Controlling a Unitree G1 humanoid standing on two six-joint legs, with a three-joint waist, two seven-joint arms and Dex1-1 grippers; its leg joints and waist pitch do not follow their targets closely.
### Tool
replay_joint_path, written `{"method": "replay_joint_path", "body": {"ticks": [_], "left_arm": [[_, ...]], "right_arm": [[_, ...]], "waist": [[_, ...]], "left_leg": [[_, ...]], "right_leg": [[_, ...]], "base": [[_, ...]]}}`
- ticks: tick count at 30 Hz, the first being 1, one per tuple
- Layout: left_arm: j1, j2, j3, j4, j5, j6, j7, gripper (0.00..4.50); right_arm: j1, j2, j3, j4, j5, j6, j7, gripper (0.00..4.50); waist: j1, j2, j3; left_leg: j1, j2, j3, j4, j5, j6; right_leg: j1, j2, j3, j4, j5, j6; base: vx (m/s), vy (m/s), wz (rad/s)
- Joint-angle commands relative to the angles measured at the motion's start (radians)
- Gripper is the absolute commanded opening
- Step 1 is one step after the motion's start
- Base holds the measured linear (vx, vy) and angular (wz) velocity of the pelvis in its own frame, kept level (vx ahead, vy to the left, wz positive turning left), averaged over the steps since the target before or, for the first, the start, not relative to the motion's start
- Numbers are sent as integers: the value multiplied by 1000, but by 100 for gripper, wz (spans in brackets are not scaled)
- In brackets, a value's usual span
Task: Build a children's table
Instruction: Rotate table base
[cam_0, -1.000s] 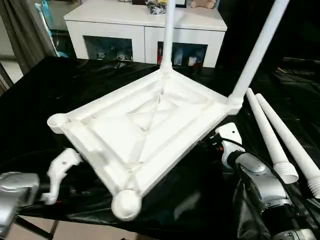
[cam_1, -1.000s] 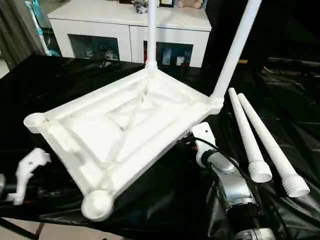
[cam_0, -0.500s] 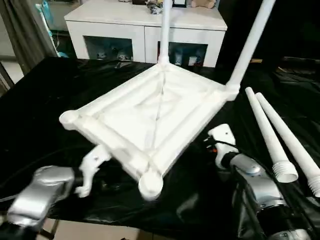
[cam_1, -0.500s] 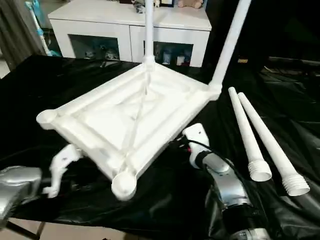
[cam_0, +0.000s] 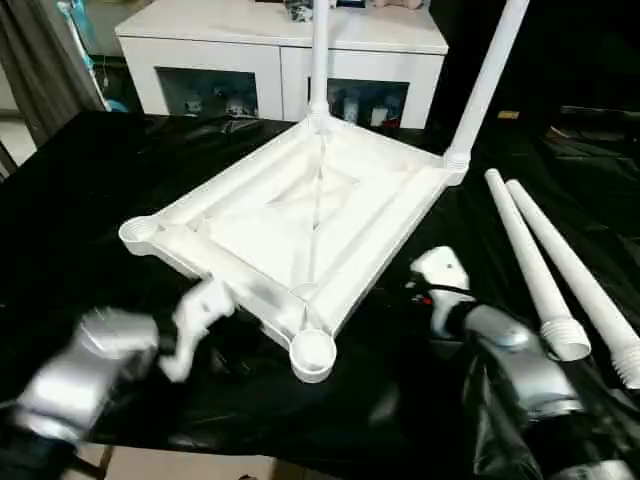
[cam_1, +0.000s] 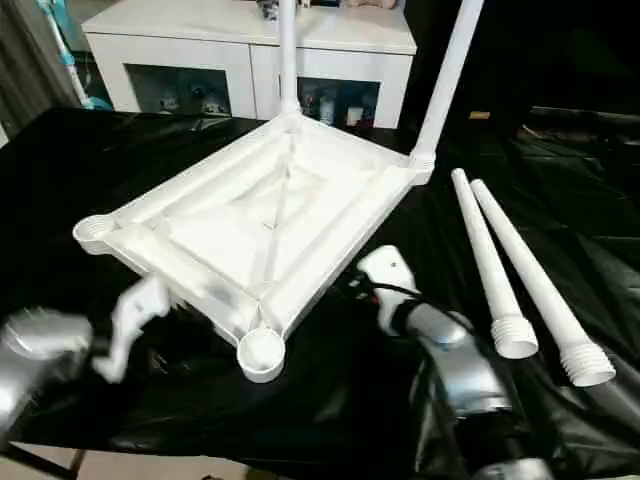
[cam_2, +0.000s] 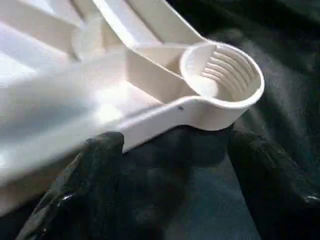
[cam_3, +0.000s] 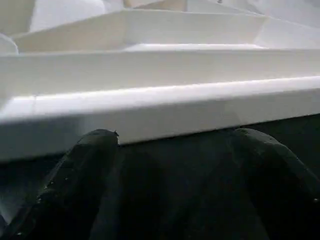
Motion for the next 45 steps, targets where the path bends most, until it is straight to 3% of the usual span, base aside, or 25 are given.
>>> {"method": "replay_joint_path", "body": {"ticks": [1, 3, 4, 7, 9, 12, 15, 16, 17, 18, 20, 23, 28, 31, 32, 33, 34, 37, 40, 43, 45], "left_arm": [[-46, 30, 22, -16, -6, -6, -35, 407], [-61, 41, 20, -13, 2, -9, -41, 434], [-61, 41, 20, -13, 2, -9, -41, 434], [-152, 45, 10, 85, 43, -100, -52, 449], [-194, 41, -15, 153, 77, -158, -54, 449], [-257, 57, -102, 276, 166, -258, -99, 449], [-273, 61, -138, 308, 204, -290, -116, 449], [-279, 70, -165, 319, 225, -297, -137, 449], [-283, 75, -177, 324, 231, -296, -152, 449], [-285, 78, -190, 327, 238, -303, -168, 449], [-301, 66, -206, 357, 249, -335, -178, 449], [-335, 30, -216, 426, 278, -391, -147, 449], [-403, -42, -237, 600, 326, -509, -74, 449], [-427, -59, -244, 670, 344, -533, -53, 449], [-438, -61, -249, 707, 357, -546, -55, 449], [-445, -62, -249, 734, 364, -554, -56, 422], [-451, -65, -248, 759, 368, -565, -54, 422], [-457, -70, -242, 793, 369, -579, -49, 401], [-480, -81, -227, 853, 351, -599, -79, 379], [-495, -78, -224, 864, 345, -590, -100, 358], [-499, -82, -224, 875, 346, -595, -107, 341]], "right_arm": [[9, -36, -12, -45, 22, -22, 68, 404], [15, -52, -10, -58, 23, -25, 87, 404], [15, -52, -10, -58, 23, -25, 87, 404], [30, -121, -20, -113, 39, -34, 161, 404], [37, -149, -23, -144, 58, -27, 201, 404], [54, -198, -13, -207, 70, -15, 269, 404], [70, -217, -8, -235, 66, -13, 289, 404], [78, -227, -5, -254, 69, -5, 299, 404], [80, -232, -4, -262, 72, 0, 304, 404], [87, -241, -3, -274, 73, 2, 311, 404], [94, -256, -3, -294, 77, 8, 320, 404], [99, -268, -3, -316, 81, 16, 331, 404], [117, -285, 24, -383, 93, 43, 380, 404], [135, -302, 55, -424, 106, 48, 430, 404], [139, -314, 73, -438, 110, 49, 460, 404], [140, -321, 87, -446, 110, 48, 479, 404], [136, -321, 99, -448, 112, 49, 496, 404], [122, -308, 114, -435, 108, 46, 503, 404], [95, -277, 130, -433, 108, 60, 496, 404], [91, -274, 144, -441, 114, 63, 506, 404], [95, -277, 152, -438, 110, 54, 511, 404]], "waist": [[-7, 9, -46], [-9, 19, -48], [-10, 14, -49], [-10, 20, -50], [-7, 21, -52], [-6, 30, -52], [-7, 30, -54], [-5, 42, -53], [-5, 37, -53], [-4, 47, -54], [-5, 42, -51], [-3, 46, -52], [2, 39, -54], [0, 23, -55], [-3, 6, -56], [2, 20, -53], [0, 14, -52], [-1, 15, -52], [1, -3, -52], [7, 2, -52], [8, 0, -51]], "left_leg": [[22, 83, -34, -108, -216, 11], [22, 82, -35, -105, -205, 9], [21, 83, -34, -103, -185, 18], [19, 79, -32, -96, -144, 47], [21, 80, -32, -92, -141, 58], [20, 83, -34, -92, -145, 67], [19, 88, -35, -92, -143, 66], [20, 88, -36, -92, -143, 66], [20, 89, -34, -91, -147, 67], [21, 89, -35, -91, -147, 65], [20, 88, -34, -92, -152, 68], [19, 88, -33, -89, -151, 76], [18, 89, -34, -85, -144, 84], [13, 92, -34, -84, -114, 106], [13, 92, -31, -84, -115, 113], [14, 92, -33, -83, -119, 118], [15, 94, -32, -85, -128, 116], [19, 97, -34, -89, -148, 97], [19, 96, -30, -89, -148, 91], [21, 98, -32, -91, -136, 84], [21, 98, -32, -92, -138, 78]], "right_leg": [[23, -55, 41, -54, -40, -261], [25, -56, 40, -51, -13, -270], [27, -58, 40, -50, 14, -278], [30, -57, 40, -50, 57, -295], [33, -59, 40, -49, 62, -297], [33, -59, 38, -50, 56, -299], [36, -64, 39, -46, 70, -306], [34, -66, 38, -45, 74, -315], [35, -66, 38, -47, 74, -322], [35, -66, 37, -44, 78, -326], [36, -64, 37, -47, 79, -332], [36, -68, 37, -47, 60, -337], [38, -69, 38, -48, 53, -328], [38, -73, 38, -44, 77, -324], [38, -72, 39, -46, 69, -324], [35, -75, 39, -47, 32, -317], [33, -74, 39, -50, 20, -314], [29, -74, 39, -49, 9, -318], [28, -76, 40, -48, -2, -319], [25, -77, 40, -44, 22, -319], [25, -77, 40, -42, 41, -321]], "base": [[0, 0, 0], [0, 0, 0], [0, 0, 0], [0, 0, 0], [0, 0, 0], [0, 0, 0], [0, 0, 0], [0, 0, 0], [0, 0, 0], [0, 0, 0], [0, 0, 0], [0, 0, 0], [0, 0, 0], [0, 0, 0], [0, 0, 0], [0, 0, 0], [0, 0, 0], [0, 0, 0], [0, 0, 0], [0, 0, 0], [0, 0, 0]]}}
